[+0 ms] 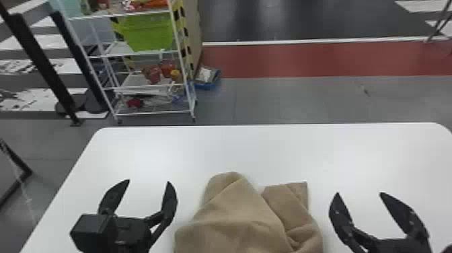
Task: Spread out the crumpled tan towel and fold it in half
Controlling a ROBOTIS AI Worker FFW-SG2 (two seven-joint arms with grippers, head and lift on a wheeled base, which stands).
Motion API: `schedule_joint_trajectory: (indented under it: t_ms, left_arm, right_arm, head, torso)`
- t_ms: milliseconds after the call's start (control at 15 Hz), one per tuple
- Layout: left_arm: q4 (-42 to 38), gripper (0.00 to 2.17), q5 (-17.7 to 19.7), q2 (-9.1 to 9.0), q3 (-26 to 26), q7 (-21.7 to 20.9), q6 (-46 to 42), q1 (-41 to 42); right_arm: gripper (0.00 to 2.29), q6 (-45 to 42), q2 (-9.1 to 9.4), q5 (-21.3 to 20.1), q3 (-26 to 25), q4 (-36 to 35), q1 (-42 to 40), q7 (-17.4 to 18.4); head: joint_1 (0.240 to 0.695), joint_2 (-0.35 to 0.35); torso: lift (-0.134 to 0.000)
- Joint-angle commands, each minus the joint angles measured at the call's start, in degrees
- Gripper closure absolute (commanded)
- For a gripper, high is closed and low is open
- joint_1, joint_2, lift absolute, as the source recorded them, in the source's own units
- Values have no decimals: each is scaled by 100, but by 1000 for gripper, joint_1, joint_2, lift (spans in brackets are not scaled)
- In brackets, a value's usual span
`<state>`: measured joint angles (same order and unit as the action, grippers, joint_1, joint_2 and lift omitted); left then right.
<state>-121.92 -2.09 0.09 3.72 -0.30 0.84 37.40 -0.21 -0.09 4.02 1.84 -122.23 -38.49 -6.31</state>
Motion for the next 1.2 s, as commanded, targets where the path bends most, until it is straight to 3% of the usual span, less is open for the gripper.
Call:
schedule_joint_trajectory:
  t_ms: [0,133,400,533,800,933,1133]
  left_arm:
    - [-7,110,-2,-24,-12,13,0,30]
    - [-7,110,-2,-24,-12,4,0,22]
    - [-7,110,-2,-24,-3,-5,36,4]
    - [-16,110,-2,-24,14,-5,88,4]
    - [-16,110,-63,-24,-38,-5,246,-57]
    - [-42,110,-90,-24,-47,-5,299,-57]
    - [-42,110,-99,-24,-65,-5,334,-84]
  right_arm:
    - [124,0,-26,-33,-8,-29,-1,-2]
    - [124,105,-44,-262,36,-125,8,-248]
    - [124,914,-404,-622,-105,-591,-71,-1469]
    - [124,1476,-580,-701,-483,-829,-98,-2691]
    - [127,1458,-800,-684,-1265,-1198,-98,-4959]
    - [127,1441,-905,-745,-1669,-1373,16,-5794]
    - [151,1406,-914,-1800,-1669,-1461,359,-6936]
  head:
    - [695,107]
    - [695,108]
    - [695,147]
    - [695,169]
    - [695,205]
    - [695,204]
    - [695,178]
  torso:
    - [-122]
    - [-122]
    - [-122]
    - [-122]
    - [-122]
    - [-122]
    - [-122]
